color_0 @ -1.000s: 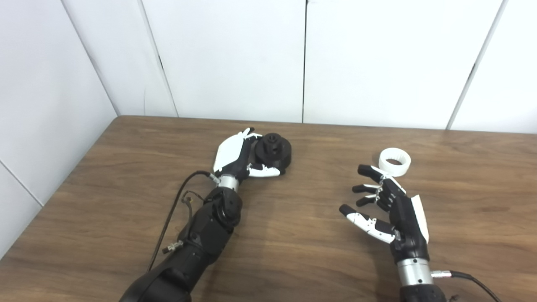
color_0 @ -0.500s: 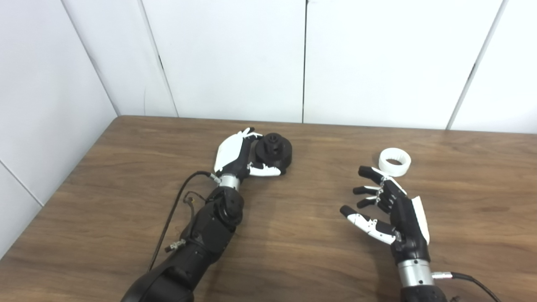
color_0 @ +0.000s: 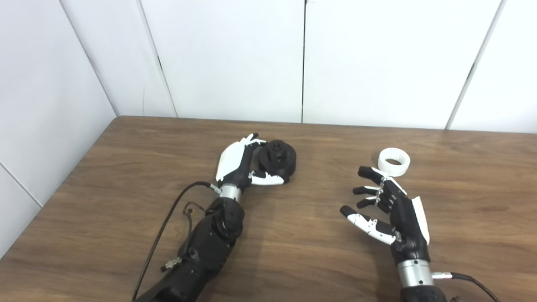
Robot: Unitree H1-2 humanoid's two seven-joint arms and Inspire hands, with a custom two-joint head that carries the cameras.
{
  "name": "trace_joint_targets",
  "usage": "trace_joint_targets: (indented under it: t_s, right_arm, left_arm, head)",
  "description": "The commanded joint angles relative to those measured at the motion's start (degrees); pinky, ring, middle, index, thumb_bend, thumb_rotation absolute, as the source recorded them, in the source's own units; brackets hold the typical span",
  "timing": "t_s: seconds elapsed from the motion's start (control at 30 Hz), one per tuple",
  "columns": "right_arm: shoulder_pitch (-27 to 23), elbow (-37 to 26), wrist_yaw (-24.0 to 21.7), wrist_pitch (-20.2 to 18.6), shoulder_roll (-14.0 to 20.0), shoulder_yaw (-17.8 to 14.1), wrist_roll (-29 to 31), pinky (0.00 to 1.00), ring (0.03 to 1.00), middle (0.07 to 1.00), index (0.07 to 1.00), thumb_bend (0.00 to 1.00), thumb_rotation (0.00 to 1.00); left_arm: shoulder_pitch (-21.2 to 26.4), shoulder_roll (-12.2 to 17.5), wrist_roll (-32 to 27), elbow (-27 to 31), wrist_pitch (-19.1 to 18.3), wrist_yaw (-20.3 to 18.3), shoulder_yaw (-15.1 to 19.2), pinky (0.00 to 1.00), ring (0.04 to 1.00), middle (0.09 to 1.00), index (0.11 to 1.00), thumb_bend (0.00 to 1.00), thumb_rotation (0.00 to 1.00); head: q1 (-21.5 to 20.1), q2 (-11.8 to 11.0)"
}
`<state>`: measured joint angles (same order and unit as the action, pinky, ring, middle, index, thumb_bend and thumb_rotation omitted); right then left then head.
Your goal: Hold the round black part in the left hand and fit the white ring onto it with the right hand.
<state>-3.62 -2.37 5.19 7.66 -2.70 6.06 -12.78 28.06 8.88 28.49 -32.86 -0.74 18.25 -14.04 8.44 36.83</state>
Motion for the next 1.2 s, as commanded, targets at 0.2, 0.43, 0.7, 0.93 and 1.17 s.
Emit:
trace_joint_targets:
  t_s: [0.2, 0.43, 0.7, 0.93, 1.17]
  right_arm:
    - [1.27, 0.59, 0.4, 0.69, 0.1, -0.35, -0.01, 0.47, 0.63, 0.785, 0.753, 0.66, 0.06]
    - [0.94, 1.13, 0.47, 1.05, -0.05, -0.48, 0.36, 0.48, 0.633, 0.786, 0.754, 0.66, 0.06]
    - [0.68, 0.96, 0.7, 0.41, -0.46, -0.46, -0.01, 0.47, 0.63, 0.788, 0.756, 0.66, 0.08]
    - [0.37, 1.04, 0.93, 0.3, -0.85, -0.41, -0.42, 0.47, 0.623, 0.787, 0.757, 0.66, 0.08]
    - [0.21, 1.27, 1.02, 0.42, -1.24, -0.03, -0.89, 0.47, 0.626, 0.792, 0.757, 0.65, 0.09]
  left_arm:
    - [-4.6, -0.13, 1.37, 9.82, -2.79, -4.28, -1.11, 0.95, 0.984, 0.957, 0.617, 0.87, 0.28]
    - [-9.4, -0.09, 3.02, 17.03, -3.88, -6.18, -2.09, 0.93, 0.972, 0.947, 0.612, 0.89, 0.28]
    - [-16.39, -0.18, 4.16, 27.68, -4.31, -9.33, -3.23, 0.9, 0.969, 0.952, 0.61, 0.9, 0.27]
    - [-21.24, -0.05, 5.45, 34.07, -3.68, -11.98, -5.01, 0.93, 0.975, 0.949, 0.605, 0.9, 0.29]
    - [-25.85, -0.29, 6.61, 38.92, -2.65, -14.11, -7.02, 0.97, 0.979, 0.952, 0.604, 0.91, 0.31]
  head:
    - [-0.15, 0.15]
    - [-0.8, 0.18]
    - [-2.33, 0.61]
    - [-3.74, 1.09]
    - [-5.62, 0.94]
